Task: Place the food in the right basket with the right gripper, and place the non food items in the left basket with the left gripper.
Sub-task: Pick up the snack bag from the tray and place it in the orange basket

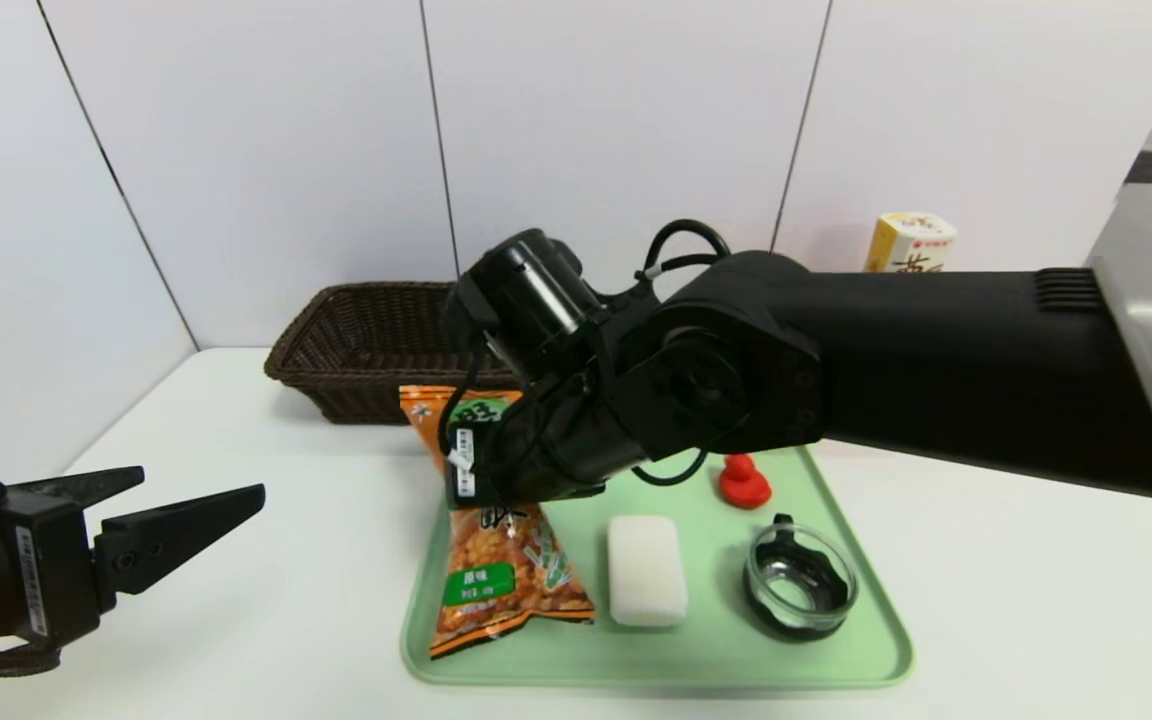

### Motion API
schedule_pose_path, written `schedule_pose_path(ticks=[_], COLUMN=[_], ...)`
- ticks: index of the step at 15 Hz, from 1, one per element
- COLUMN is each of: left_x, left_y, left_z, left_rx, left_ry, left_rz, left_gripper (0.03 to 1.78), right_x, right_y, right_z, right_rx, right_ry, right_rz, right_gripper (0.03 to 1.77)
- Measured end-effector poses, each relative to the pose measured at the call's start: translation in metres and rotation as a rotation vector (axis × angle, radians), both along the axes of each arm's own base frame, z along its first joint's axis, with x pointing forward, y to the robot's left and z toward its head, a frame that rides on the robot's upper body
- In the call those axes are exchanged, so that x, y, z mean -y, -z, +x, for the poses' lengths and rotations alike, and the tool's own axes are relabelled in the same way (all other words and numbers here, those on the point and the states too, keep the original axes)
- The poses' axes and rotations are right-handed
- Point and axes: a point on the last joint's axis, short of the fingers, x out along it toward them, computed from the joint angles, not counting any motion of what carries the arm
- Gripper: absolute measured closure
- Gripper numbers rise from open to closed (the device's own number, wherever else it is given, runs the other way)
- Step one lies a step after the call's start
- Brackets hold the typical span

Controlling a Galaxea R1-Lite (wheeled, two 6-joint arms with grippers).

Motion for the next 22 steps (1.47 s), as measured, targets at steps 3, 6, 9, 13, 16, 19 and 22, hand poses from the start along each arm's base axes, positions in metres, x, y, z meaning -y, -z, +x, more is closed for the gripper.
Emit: schedule_pose_path(ticks=[3,6,9,13,16,19,22], left_x=[0.0,0.0,0.0,0.0,0.0,0.0,0.0], left_y=[0.0,0.0,0.0,0.001,0.0,0.0,-0.001], left_z=[0.0,0.0,0.0,0.0,0.0,0.0,0.0], left_rx=[0.0,-0.002,-0.001,-0.002,0.001,0.001,0.003], left_ry=[0.0,-0.002,-0.002,-0.002,-0.002,-0.002,-0.002], left_rz=[0.0,0.001,0.0,0.001,0.0,-0.001,-0.002], left_gripper=[0.12,0.12,0.12,0.12,0.12,0.12,0.12], right_x=[0.015,0.039,0.074,0.131,0.175,0.206,0.227], right_y=[-0.031,-0.068,-0.105,-0.132,-0.133,-0.115,-0.095], right_z=[-0.006,-0.007,0.003,0.027,0.055,0.088,0.113], right_rx=[-0.01,0.073,0.248,0.444,0.511,0.543,0.519], right_ry=[-0.062,-0.071,-0.047,0.063,0.17,0.271,0.338], right_rz=[0.106,0.208,0.268,0.233,0.147,-0.007,-0.095], right_gripper=[1.37,1.37,1.37,1.37,1.37,1.37,1.37])
